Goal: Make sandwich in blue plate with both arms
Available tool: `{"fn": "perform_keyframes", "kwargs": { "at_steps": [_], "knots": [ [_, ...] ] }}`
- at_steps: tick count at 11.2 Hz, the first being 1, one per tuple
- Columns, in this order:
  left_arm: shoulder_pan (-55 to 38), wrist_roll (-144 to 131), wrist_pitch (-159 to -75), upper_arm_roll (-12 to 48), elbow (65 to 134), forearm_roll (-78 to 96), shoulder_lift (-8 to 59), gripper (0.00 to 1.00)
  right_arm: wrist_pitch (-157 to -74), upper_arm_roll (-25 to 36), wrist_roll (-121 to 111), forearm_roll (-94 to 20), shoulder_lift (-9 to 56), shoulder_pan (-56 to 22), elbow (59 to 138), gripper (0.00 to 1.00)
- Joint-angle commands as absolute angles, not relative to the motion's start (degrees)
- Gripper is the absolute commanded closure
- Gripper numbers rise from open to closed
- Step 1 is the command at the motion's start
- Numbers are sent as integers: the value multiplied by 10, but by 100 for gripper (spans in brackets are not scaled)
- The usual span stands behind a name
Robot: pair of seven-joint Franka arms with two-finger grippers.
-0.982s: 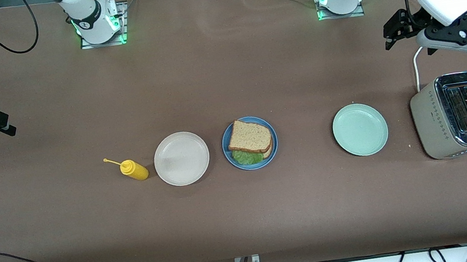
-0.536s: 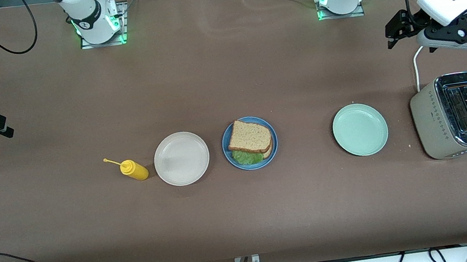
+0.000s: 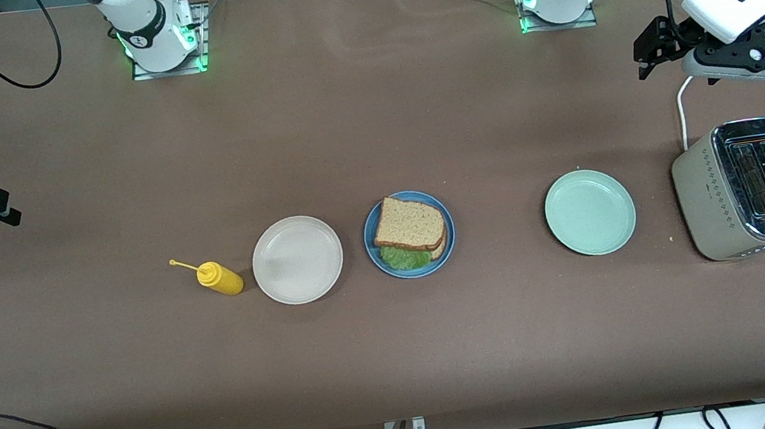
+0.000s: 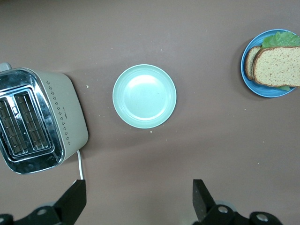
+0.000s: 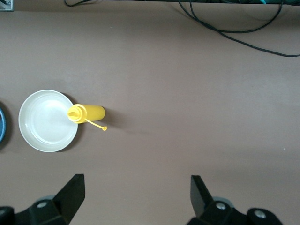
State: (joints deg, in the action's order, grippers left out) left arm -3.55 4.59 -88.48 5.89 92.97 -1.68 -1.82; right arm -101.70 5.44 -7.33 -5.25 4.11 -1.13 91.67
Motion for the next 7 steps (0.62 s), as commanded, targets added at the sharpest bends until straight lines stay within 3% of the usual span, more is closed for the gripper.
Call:
{"fn": "perform_keyframes", "kwargs": {
  "at_steps": [1, 7],
  "knots": [
    [-34, 40, -869, 56, 911, -2, -10, 0, -1008, 51, -76, -30, 42, -14, 908, 0],
    [-35, 41, -869, 57, 905, -4, -6, 0, -1007, 51, -74, -28, 43, -14, 908, 0]
  ]
}}
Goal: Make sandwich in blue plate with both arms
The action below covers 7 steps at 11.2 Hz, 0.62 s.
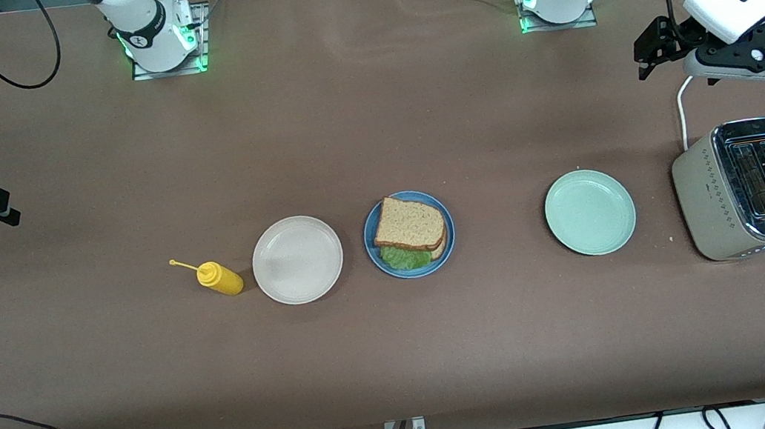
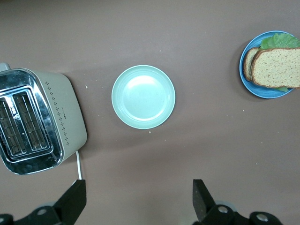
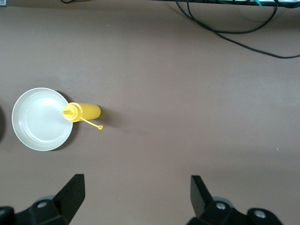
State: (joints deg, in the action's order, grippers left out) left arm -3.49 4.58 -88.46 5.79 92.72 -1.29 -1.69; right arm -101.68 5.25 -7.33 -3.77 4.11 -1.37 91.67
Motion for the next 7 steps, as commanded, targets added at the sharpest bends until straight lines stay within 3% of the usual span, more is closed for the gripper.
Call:
{"fn": "perform_keyframes", "kwargs": {
  "at_steps": [1, 7],
  "knots": [
    [-34, 41, -869, 57, 905, -4, -6, 0, -1006, 51, -73, -29, 42, -15, 908, 0],
    [-35, 41, -869, 57, 906, -4, -6, 0, -1002, 51, -42, -6, 45, -15, 910, 0]
  ]
}}
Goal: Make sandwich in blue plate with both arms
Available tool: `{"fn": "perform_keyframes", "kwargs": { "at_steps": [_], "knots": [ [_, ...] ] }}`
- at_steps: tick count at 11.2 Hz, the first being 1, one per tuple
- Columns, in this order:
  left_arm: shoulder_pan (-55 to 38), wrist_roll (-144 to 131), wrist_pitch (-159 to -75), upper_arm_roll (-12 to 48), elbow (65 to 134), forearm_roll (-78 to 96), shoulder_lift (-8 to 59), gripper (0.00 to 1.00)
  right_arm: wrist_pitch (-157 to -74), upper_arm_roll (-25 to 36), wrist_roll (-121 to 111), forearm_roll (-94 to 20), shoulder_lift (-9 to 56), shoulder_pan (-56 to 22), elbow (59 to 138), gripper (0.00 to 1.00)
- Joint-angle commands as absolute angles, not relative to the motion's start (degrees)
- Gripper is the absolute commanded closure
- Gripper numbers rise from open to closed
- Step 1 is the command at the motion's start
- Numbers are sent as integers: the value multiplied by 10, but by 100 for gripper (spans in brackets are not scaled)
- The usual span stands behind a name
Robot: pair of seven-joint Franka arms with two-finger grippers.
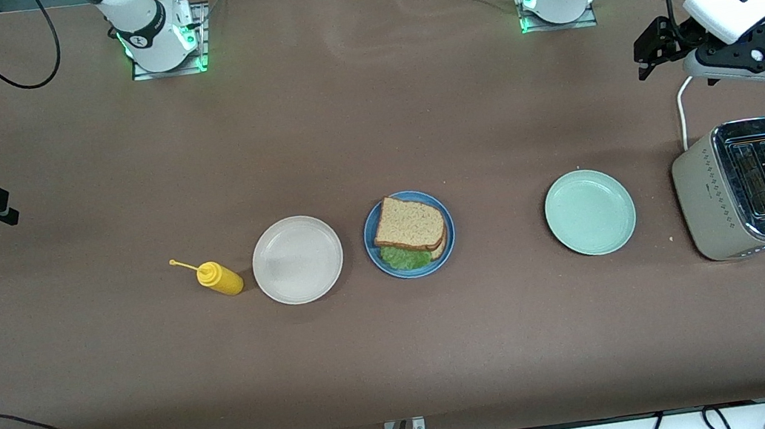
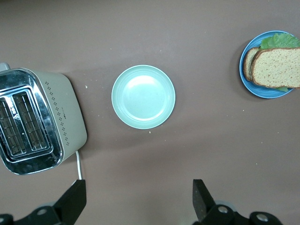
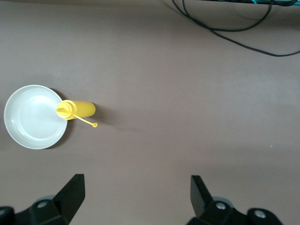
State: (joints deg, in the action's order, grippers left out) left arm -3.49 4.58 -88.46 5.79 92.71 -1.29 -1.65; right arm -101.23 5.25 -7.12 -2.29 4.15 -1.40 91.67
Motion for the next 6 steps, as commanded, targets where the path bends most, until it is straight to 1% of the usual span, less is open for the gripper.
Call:
{"fn": "perform_keyframes", "kwargs": {
  "at_steps": [1, 6],
  "knots": [
    [-35, 40, -869, 57, 906, -4, -6, 0, -997, 51, -34, -6, 45, -15, 911, 0],
    [-35, 41, -869, 57, 906, -3, -6, 0, -990, 54, -34, 1, 45, -14, 908, 0]
  ]
}}
